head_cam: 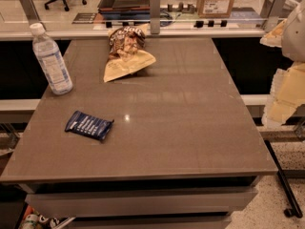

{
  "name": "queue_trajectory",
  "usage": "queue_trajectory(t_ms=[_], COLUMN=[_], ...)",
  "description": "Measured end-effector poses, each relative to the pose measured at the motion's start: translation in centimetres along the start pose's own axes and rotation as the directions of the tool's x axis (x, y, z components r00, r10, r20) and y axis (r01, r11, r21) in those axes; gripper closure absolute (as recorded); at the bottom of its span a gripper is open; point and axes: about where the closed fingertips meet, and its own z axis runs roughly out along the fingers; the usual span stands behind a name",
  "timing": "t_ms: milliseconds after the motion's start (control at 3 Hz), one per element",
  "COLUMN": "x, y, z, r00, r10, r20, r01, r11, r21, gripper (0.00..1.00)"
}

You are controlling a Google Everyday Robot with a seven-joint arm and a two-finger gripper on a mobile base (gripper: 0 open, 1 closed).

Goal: Pick rxbar blueberry

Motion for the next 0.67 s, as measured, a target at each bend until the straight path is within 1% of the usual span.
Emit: queue_trajectory(t_ms=[333,667], x=[0.00,-0.20], y=[0.00,0.04], z=[0.00,0.33], r00=[1.000,0.999], r10=[0.000,0.006], r20=[0.000,0.051], r01=[0.000,-0.006], r11=[1.0000,1.0000], r21=[0.000,-0.002], gripper=[0.00,0.00])
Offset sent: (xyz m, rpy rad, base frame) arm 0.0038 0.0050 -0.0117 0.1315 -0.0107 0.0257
